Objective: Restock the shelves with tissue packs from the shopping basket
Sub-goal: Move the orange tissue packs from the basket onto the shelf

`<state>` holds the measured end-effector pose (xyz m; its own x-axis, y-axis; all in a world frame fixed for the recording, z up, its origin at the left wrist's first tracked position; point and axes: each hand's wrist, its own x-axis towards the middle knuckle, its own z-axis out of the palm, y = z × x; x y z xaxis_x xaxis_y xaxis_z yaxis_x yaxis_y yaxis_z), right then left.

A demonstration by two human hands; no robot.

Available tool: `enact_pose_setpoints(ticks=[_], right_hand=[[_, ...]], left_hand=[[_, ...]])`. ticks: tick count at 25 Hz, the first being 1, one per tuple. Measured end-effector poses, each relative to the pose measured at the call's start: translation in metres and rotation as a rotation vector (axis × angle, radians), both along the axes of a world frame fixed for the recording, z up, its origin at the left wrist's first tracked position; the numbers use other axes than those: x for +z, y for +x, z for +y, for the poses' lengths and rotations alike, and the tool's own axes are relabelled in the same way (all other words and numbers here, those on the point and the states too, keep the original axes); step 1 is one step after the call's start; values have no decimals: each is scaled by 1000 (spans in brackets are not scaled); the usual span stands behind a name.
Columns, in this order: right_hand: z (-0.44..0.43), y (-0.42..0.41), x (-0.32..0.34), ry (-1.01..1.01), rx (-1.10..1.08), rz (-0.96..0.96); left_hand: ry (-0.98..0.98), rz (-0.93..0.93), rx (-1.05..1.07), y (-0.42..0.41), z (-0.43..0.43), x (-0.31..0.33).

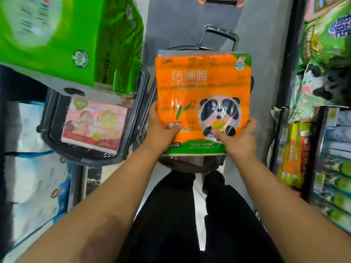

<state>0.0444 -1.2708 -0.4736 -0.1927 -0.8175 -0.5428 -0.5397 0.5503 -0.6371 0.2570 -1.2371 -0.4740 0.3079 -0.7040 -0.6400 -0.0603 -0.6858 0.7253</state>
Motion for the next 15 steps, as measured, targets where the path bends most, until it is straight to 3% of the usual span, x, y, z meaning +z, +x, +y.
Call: enact_pose_setpoints(ticks=[15], right_hand=[[112,11,195,-167,433,-208]], left_hand=[[-137,-113,403,-10,192,219]])
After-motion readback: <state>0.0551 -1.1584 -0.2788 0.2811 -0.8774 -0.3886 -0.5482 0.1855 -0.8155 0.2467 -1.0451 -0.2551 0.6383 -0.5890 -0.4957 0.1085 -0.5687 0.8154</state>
